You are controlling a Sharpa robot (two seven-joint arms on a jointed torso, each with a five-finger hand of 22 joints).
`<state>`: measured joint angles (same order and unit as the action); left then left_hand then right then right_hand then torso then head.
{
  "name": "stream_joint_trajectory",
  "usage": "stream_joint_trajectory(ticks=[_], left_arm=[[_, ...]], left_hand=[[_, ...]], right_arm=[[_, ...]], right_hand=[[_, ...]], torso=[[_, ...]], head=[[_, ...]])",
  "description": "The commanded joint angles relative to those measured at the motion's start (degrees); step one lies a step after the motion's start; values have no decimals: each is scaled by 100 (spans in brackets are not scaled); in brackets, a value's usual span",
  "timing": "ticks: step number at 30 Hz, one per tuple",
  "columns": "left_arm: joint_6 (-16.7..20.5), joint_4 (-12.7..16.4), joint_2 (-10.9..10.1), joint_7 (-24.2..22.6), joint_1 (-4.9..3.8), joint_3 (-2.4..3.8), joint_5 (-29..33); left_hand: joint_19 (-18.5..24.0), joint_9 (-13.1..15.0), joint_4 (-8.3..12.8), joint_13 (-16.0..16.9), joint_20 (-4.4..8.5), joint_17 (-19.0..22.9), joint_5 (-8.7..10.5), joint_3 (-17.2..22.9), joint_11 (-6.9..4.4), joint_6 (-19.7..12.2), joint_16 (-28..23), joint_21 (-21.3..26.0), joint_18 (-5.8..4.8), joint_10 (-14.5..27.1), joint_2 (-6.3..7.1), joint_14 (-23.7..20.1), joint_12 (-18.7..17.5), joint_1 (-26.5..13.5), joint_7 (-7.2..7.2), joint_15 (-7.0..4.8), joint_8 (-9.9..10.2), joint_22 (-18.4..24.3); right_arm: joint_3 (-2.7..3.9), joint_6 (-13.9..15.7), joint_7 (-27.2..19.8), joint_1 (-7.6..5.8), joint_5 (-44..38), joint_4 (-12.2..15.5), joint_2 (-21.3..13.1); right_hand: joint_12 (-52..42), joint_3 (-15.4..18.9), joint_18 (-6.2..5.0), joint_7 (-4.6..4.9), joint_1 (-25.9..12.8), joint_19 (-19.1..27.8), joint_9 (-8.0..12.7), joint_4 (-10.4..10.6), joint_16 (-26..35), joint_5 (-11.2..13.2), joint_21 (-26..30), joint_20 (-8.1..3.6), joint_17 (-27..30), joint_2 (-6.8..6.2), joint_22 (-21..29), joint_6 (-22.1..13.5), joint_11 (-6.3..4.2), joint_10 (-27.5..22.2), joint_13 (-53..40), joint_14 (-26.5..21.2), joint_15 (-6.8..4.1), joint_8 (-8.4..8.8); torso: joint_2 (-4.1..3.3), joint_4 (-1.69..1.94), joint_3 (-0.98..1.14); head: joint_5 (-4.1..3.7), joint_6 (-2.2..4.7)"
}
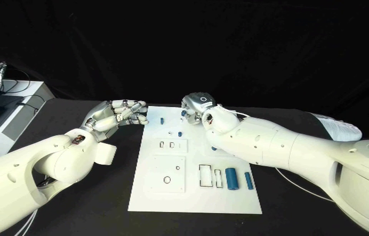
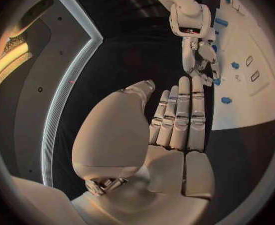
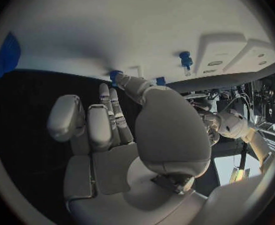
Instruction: Assemble the parts on the task board
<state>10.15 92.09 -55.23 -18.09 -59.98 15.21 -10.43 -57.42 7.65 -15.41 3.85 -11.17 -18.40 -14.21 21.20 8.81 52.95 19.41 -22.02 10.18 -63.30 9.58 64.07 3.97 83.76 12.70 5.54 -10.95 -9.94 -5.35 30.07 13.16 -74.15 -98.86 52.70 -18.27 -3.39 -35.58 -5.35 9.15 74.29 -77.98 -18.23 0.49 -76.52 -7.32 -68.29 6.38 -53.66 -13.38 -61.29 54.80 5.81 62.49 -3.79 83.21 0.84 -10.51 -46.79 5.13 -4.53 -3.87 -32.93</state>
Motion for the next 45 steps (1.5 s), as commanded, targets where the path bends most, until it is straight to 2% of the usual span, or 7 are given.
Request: stream_joint_trajectory(ticks=[1, 12, 22, 24, 27, 30, 45], left_arm=[[-57, 7, 5, -20, -5, 5, -17], [-47, -11, -48, -21, -4, 5, -14], [-64, -18, -99, -52, -3, 5, -5], [-64, -20, -105, -58, -2, 5, -5], [-66, -25, -113, -68, -2, 5, -5], [-69, -31, -118, -72, -1, 5, -6], [-91, -77, -91, -76, 2, 5, -46]], left_hand=[[63, -9, -4, 0, 2, -18, 13, 42, 18, 23, 39, -31, 9, -24, 60, -52, -30, -19, -2, -4, 27, -8], [63, -9, -4, 0, 2, -18, 13, 42, 18, 23, 39, -31, 9, -24, 60, -52, -30, -19, -2, -4, 27, -8], [71, -10, -2, 0, 1, -30, 13, 50, 20, 20, 43, -36, 9, -20, 62, -62, -32, -23, -2, -2, 31, -11], [71, -10, -2, 0, 1, -30, 13, 50, 20, 20, 43, -36, 9, -20, 62, -62, -32, -23, -2, -2, 31, -11], [74, -9, 2, 0, 0, -35, 12, 54, 18, 23, 45, -38, 9, -22, 63, -66, -30, -21, -6, -2, 30, -11], [74, -9, 2, 0, 0, -35, 12, 54, 18, 23, 45, -38, 9, -22, 63, -66, -30, -21, -6, -2, 30, -11], [74, -9, 2, 0, 0, -35, 12, 54, 18, 23, 45, -38, 9, -22, 63, -66, -30, -21, -6, -2, 30, -11]], right_arm=[[0, 56, -45, 1, 0, 45, -51], [19, 325, 78, -18, 39, 780, -711], [179, 109, -184, -210, 2027, 1769, -1929], [185, -53, -236, -236, 2329, 1814, -2069], [191, -371, -288, -264, 2746, 1804, -2246], [194, -645, -282, -276, 2997, 1739, -2347], [192, -1069, -128, -248, 3132, 1409, -2233]], right_hand=[[-12, 215, -115, -41, 101, 116, 30, -9, 89, -29, 292, 26, 187, -69, 322, -168, 39, -306, 8, -57, 19, 115], [-73, 811, -148, -63, 369, 106, 55, 93, 102, -43, 541, 38, 258, 39, 531, -200, 46, -426, -21, -45, 27, 222], [-995, 671, 47, -120, 239, -361, 37, 330, -459, -403, -276, -205, -847, -190, -504, -14, -315, 1597, -614, 221, -256, 253], [-1864, 1002, 60, -171, 310, -412, 21, 354, -510, -502, -403, -307, -882, -203, -676, -42, -373, 1569, -1579, 208, -287, 314], [-5923, 1452, 163, -132, 395, -540, -24, 526, -717, -527, -710, -213, -1347, -129, -1089, -186, -280, 1766, -5814, 298, -289, 318], [-7994, 1777, 249, -45, 501, -693, -65, 726, -1044, -659, -1087, -112, -2297, 6, -1563, -299, -196, 2309, -7931, 443, -152, 252], [-8661, 2248, 374, 51, 572, -915, -95, 1011, -1278, -662, -1616, -30, -3240, 37, -2209, -442, -104, 2751, -8621, 600, -46, 154]], torso=[[-3, -2, 0], [-2, -29, 15], [30, -116, 46], [34, -131, 53], [35, -149, 68], [28, -148, 82], [19, -126, 69]], head=[[10, 8], [30, 35], [27, 69], [22, 65], [38, 53], [12, 38], [-6, -6]])
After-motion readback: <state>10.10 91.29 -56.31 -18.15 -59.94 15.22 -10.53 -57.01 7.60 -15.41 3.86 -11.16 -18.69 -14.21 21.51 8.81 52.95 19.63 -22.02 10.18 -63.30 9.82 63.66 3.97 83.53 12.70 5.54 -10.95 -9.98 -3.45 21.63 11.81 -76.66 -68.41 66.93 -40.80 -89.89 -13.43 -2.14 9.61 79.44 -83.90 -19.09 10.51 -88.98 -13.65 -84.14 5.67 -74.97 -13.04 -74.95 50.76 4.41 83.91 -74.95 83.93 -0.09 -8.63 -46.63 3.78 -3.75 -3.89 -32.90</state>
